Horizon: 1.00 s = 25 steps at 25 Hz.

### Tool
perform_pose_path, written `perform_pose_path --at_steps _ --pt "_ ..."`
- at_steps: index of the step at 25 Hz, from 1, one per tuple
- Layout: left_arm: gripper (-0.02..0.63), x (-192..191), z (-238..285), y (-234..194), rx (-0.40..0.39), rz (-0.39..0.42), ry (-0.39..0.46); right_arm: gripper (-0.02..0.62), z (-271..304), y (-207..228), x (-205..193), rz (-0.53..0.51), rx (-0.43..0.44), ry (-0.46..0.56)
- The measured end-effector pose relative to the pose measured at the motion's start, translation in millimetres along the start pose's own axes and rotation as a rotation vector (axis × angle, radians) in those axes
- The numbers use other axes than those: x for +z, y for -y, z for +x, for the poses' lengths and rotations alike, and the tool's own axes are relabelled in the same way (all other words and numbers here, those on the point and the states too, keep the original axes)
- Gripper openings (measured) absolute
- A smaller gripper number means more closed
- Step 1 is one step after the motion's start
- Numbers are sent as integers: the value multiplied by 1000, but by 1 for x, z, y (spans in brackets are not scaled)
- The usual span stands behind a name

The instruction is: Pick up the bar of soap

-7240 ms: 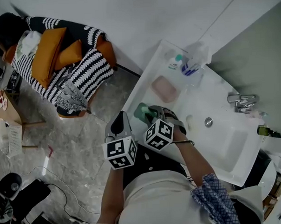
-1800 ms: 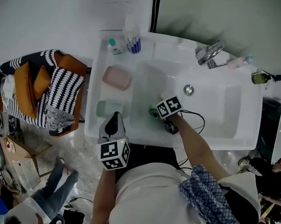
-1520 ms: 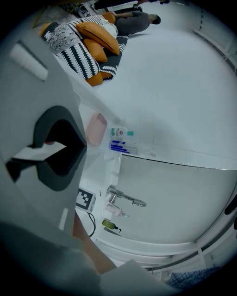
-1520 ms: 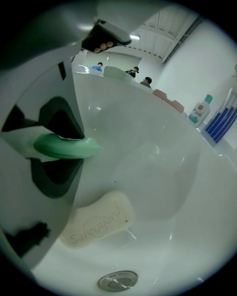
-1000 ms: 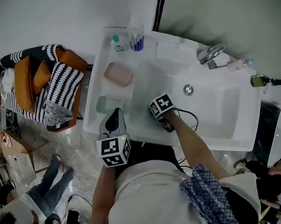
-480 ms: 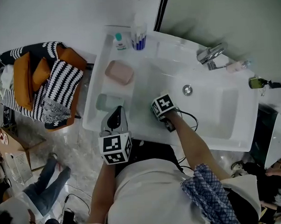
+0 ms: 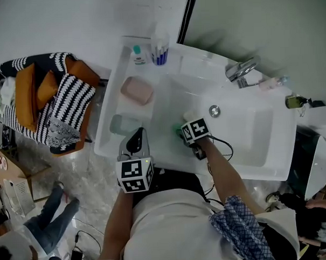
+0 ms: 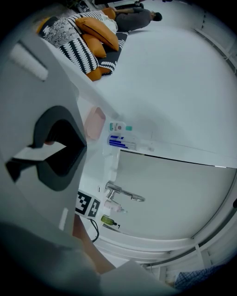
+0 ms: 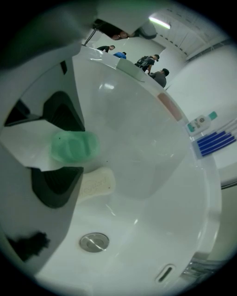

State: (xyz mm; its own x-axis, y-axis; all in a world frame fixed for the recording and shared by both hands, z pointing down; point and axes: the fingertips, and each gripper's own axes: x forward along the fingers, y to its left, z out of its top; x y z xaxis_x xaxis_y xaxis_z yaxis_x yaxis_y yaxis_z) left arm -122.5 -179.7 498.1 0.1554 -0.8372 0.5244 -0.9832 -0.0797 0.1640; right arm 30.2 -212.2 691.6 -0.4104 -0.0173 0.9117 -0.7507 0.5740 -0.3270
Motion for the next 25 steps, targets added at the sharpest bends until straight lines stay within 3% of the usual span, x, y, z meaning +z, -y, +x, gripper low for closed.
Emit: perform_pose_path --at_steps 4,11,14,18,21,25 --pt "6 -2 3 5 -8 1 -8 229 -22 2 9 -32 27 96" --pt "6 -16 10 4 -5 -8 -52 227 -76 -14 44 44 187 419" --pt "6 -24 12 2 3 -36 -75 227 -101 -11 59 118 182 552" --pt "6 -26 15 5 -8 -46 -79 217 -133 -21 70 144 194 669" --pt "6 -22 17 10 -24 -46 -69 88 -166 -25 78 237 237 804" --pt "6 -16 18 14 -43 -55 -46 61 -194 -34 79 222 219 874"
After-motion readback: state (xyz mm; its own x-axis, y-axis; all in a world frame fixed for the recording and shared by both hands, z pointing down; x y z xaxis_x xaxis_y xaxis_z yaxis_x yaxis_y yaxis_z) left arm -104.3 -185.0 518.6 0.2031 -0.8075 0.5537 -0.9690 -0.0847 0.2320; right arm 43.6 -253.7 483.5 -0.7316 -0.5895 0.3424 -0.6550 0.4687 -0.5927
